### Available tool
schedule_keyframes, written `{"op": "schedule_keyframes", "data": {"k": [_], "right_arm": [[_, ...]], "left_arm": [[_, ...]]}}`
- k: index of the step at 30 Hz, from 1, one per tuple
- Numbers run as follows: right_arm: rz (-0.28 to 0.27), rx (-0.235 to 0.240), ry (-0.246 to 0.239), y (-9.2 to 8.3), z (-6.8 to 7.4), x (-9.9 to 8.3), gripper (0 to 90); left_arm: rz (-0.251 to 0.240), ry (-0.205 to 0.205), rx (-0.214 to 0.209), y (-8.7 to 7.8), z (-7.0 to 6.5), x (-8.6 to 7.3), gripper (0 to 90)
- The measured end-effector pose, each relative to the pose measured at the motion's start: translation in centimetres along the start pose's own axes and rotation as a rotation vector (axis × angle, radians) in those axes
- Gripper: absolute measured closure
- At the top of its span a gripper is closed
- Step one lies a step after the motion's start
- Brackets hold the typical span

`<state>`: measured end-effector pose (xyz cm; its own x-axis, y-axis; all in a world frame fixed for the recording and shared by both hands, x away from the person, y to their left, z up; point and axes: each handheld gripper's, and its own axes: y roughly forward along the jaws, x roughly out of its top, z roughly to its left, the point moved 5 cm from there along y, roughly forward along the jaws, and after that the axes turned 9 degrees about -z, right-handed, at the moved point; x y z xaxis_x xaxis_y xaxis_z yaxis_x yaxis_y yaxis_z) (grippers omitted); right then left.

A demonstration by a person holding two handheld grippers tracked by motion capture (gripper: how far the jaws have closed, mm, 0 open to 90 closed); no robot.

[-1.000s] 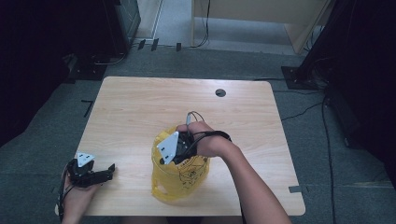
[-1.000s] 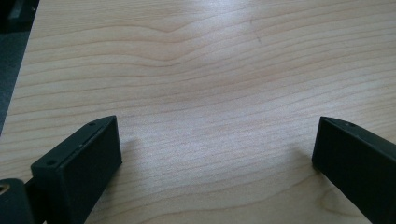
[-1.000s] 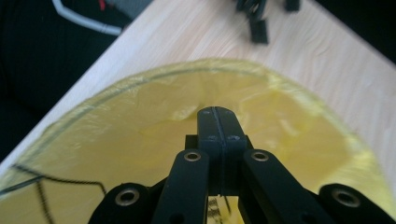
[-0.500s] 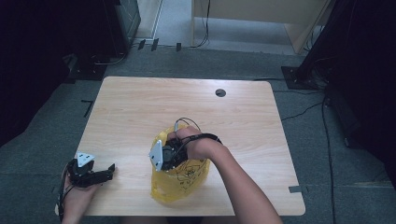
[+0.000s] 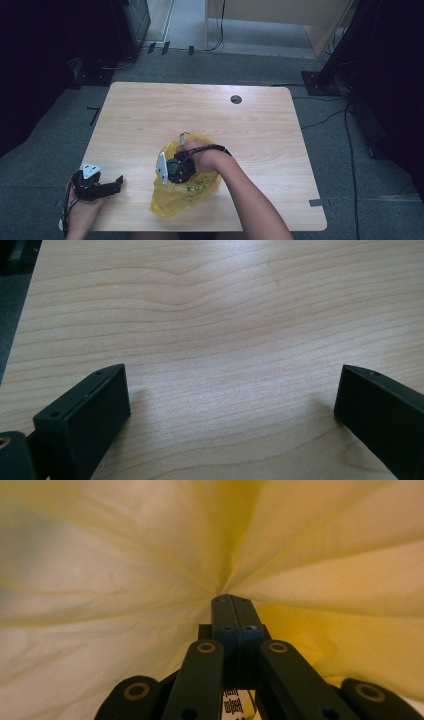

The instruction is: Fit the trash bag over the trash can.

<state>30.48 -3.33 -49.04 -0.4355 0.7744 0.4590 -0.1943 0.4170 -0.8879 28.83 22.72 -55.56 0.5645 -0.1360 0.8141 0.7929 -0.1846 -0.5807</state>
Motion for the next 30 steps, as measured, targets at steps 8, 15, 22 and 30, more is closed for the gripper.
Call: {"op": "schedule_keyframes", "data": {"k": [8, 15, 22, 30], "right_arm": [[-0.027, 0.061, 0.083, 0.8, 0.0, -0.2, 90.0], [-0.006, 0.018, 0.055, 0.2, -0.1, 0.1, 90.0], [-0.007, -0.005, 0.017, -2.7, 0.5, 1.1, 90.0], [-0.002, -0.022, -0.022, -5.7, 2.0, 0.7, 90.0]], "left_arm": [[-0.001, 0.000, 0.000, 0.0, 0.0, 0.0, 0.9], [-0.001, -0.001, 0.000, 0.0, 0.0, 0.0, 0.9], [0.001, 0.001, 0.000, 0.0, 0.0, 0.0, 0.9], [0.001, 0.001, -0.001, 0.0, 0.0, 0.0, 0.9]]}}
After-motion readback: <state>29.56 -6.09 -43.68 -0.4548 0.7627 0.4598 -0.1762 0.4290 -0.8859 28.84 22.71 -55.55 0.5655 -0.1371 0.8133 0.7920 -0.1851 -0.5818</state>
